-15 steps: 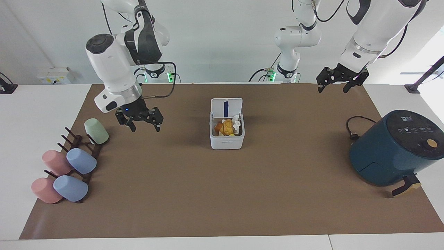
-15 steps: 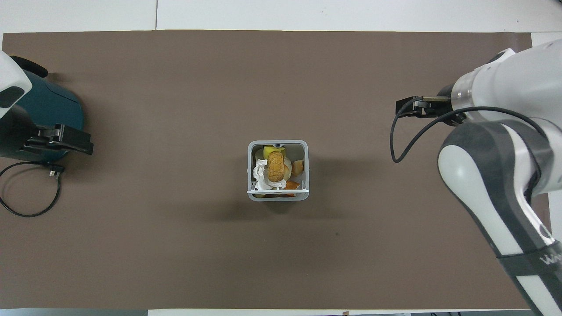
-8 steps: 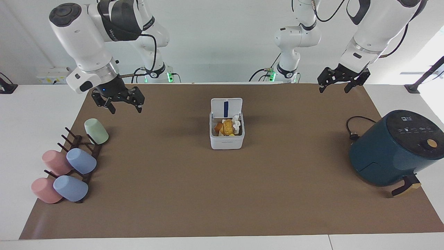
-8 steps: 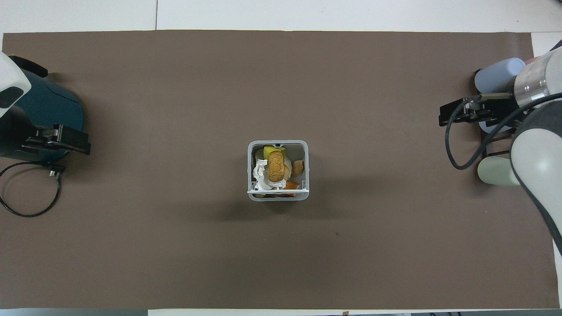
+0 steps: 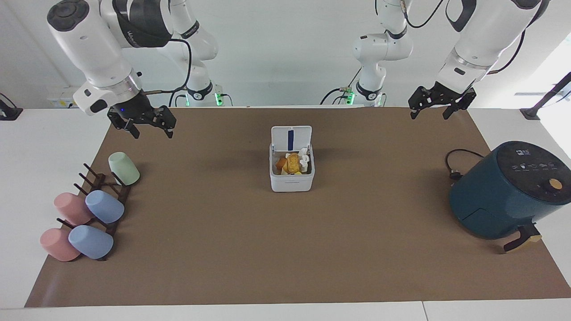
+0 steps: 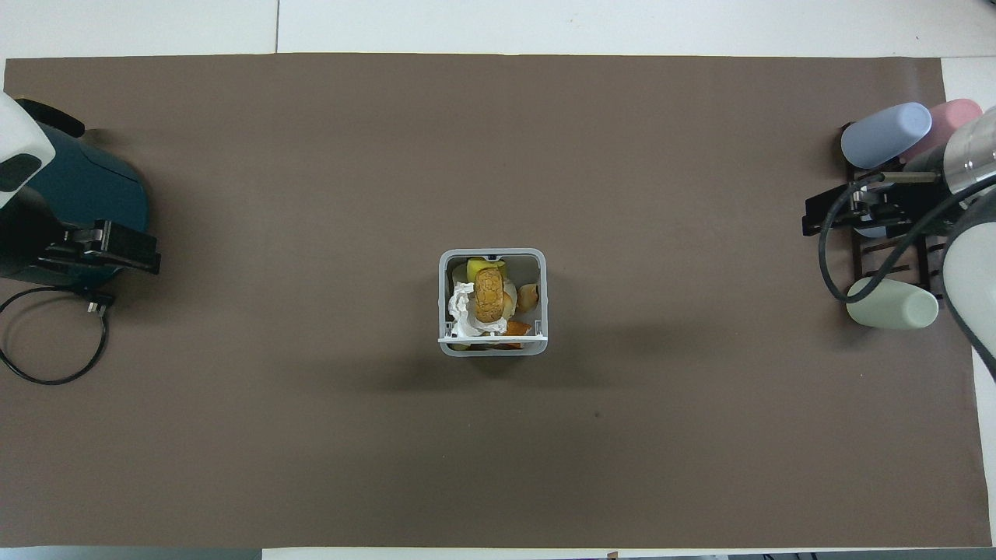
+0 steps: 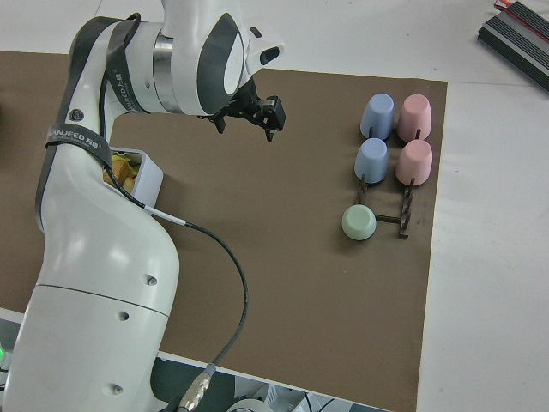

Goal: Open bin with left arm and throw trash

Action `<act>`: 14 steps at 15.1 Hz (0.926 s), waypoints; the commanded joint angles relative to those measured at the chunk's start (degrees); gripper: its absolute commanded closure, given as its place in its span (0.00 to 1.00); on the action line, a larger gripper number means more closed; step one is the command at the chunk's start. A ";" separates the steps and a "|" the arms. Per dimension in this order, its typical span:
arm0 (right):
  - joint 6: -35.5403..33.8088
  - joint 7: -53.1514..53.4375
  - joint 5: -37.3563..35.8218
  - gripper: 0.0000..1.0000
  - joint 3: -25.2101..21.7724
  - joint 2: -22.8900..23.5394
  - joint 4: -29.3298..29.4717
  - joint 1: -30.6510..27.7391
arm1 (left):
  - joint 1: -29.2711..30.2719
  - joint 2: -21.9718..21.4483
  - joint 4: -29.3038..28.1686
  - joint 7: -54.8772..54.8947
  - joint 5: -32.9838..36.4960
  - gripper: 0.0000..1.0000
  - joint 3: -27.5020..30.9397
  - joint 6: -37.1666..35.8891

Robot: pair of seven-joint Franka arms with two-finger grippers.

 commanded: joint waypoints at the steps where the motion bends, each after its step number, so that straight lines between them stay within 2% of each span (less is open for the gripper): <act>1: -4.39 -0.88 -2.35 0.00 -3.59 -1.71 0.46 2.91 | -0.57 -0.61 -0.65 -0.42 1.43 0.00 0.38 0.29; 6: -6.59 -0.97 -5.34 0.00 -3.77 -1.18 3.71 3.01 | -0.57 -0.61 -0.65 -0.42 1.43 0.00 0.38 0.29; 14: -9.23 -0.97 -4.82 0.00 -4.91 -1.62 5.39 2.83 | -0.57 -0.61 -0.65 -0.42 1.43 0.00 0.38 0.29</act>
